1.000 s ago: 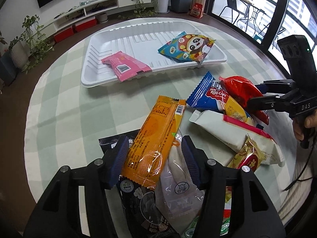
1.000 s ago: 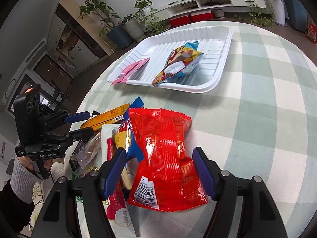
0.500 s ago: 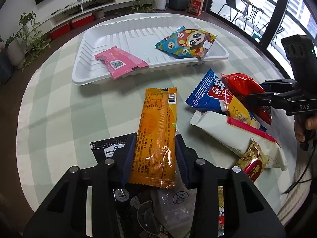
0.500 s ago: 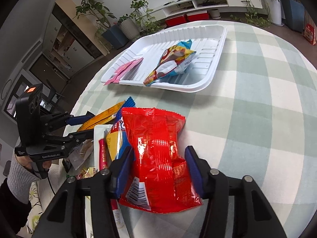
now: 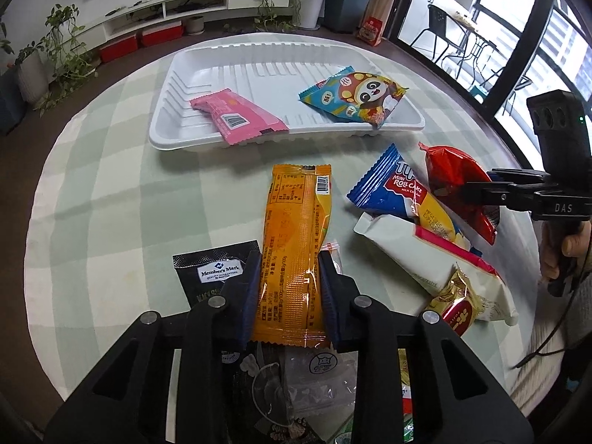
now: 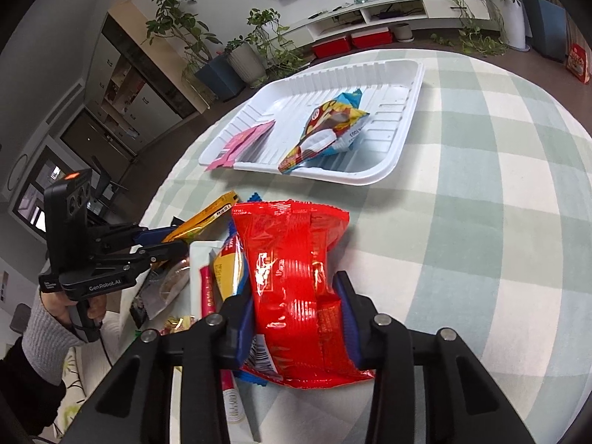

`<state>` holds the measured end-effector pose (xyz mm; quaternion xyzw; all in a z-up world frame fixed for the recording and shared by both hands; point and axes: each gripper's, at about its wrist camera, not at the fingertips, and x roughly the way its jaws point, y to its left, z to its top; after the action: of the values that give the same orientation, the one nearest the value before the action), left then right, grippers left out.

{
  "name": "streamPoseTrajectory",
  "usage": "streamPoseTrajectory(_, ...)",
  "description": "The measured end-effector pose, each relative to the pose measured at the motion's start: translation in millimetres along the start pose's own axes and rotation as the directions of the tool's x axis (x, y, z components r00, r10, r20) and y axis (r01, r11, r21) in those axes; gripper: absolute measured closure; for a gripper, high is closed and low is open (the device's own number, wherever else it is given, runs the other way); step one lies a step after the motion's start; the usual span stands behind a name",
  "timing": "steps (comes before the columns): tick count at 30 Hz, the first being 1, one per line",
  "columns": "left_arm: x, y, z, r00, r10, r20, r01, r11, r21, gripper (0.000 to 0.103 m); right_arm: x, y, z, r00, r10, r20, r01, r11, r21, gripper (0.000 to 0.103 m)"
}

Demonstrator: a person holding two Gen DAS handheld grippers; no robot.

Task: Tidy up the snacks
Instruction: 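Carry the orange bar and red chip bag into the tray and release both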

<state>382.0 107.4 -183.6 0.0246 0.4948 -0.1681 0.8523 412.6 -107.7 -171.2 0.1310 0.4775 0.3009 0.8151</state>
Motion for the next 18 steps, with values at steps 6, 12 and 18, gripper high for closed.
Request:
streamPoseTrajectory(6, -17.3, 0.2, -1.8, 0.999, -0.019, 0.033, 0.02, 1.0, -0.022, 0.076, -5.6, -0.6, 1.4, 0.994, 0.104, 0.017, -0.104, 0.994, 0.045, 0.061)
streamPoseTrajectory(12, -32.9, 1.3, 4.8, 0.996, -0.047, 0.075, 0.052, 0.997, -0.054, 0.076, -13.9, -6.3, 4.0, 0.976, 0.207, 0.065, -0.213, 0.97, 0.113, 0.061)
streamPoseTrajectory(18, -39.7, 4.1, 18.5, 0.992, -0.058, 0.111, 0.067, 0.994, -0.083, 0.076, -22.1, -17.9, 15.0, 0.963, 0.238, 0.126, -0.258, 0.951, 0.169, 0.061)
